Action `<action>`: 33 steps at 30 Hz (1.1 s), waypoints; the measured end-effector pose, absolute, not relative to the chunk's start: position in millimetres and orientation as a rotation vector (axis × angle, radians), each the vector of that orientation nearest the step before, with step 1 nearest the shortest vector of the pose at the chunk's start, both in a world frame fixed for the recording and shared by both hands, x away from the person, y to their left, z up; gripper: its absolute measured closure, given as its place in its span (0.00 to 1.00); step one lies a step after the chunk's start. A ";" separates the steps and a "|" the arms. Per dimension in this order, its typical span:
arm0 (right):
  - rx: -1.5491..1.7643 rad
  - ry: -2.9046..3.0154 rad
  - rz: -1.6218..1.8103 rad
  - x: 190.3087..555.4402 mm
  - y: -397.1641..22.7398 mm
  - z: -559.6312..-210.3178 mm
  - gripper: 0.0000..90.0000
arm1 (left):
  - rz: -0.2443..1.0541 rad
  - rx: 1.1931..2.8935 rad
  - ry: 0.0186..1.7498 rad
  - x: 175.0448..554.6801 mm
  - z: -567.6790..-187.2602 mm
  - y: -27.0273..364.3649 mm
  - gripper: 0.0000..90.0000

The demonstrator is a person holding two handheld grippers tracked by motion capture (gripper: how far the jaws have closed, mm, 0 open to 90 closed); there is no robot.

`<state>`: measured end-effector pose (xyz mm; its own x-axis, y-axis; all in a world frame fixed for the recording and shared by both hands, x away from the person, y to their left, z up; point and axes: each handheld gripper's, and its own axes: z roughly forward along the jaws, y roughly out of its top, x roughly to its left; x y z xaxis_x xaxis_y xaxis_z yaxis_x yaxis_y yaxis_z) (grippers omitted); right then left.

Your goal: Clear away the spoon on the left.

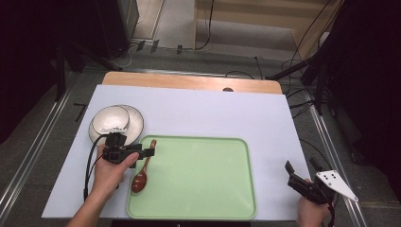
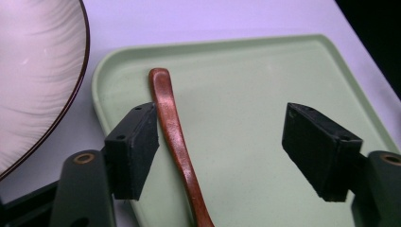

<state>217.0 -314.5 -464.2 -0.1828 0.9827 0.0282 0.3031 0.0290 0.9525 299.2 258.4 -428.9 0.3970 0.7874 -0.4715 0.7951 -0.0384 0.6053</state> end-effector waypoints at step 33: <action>1.337 1.590 1.176 217.2 -312.0 -464.4 0.15 | 0.246 1.661 1.189 257.9 -422.6 289.1 0.00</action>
